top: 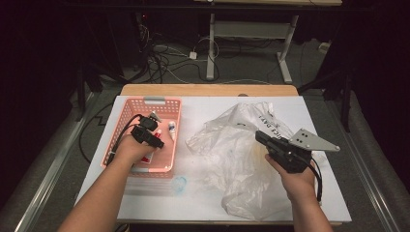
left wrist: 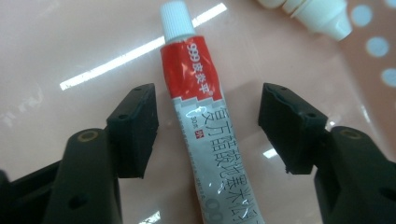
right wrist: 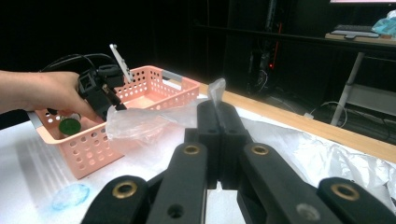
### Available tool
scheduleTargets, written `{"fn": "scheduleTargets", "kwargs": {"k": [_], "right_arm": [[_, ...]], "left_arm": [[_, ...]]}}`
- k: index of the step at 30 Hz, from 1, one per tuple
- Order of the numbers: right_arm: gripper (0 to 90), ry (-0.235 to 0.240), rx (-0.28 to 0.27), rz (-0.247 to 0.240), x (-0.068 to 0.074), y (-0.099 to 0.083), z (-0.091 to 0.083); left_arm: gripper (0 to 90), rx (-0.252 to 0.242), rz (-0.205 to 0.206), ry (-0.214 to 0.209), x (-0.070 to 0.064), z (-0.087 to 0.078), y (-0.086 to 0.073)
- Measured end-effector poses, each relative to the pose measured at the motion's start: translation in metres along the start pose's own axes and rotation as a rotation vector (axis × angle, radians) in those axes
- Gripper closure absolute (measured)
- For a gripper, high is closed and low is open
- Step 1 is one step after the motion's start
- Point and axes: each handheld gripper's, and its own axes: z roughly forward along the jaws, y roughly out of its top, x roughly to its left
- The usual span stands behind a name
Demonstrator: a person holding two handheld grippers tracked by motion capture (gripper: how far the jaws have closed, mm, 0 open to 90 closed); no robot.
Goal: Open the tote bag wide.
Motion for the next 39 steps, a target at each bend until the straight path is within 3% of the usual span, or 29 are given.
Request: {"fn": "scheduleTargets", "kwargs": {"k": [5,15,33,39], "right_arm": [[90.0,0.001,0.000,-0.001,0.0006,-0.0001,0.0007],[90.0,0.001,0.004,-0.005,0.0019,0.0006,0.0004],[90.0,-0.001,-0.004,-0.004,0.0012,0.0012,-0.0006],[90.0,0.001,-0.003,-0.002,0.0014,0.0010,-0.0003]], "left_arm": [[42.2,0.021,-0.032,-0.010,0.0008,-0.0009,-0.0007],[64.0,0.006,-0.005,-0.036,-0.0017,-0.0022,-0.0027],[65.6,-0.005,0.007,-0.033,-0.0044,-0.0036,-0.0022],[65.6,-0.027,0.030,-0.001,-0.0063,-0.0083,-0.0038]]}}
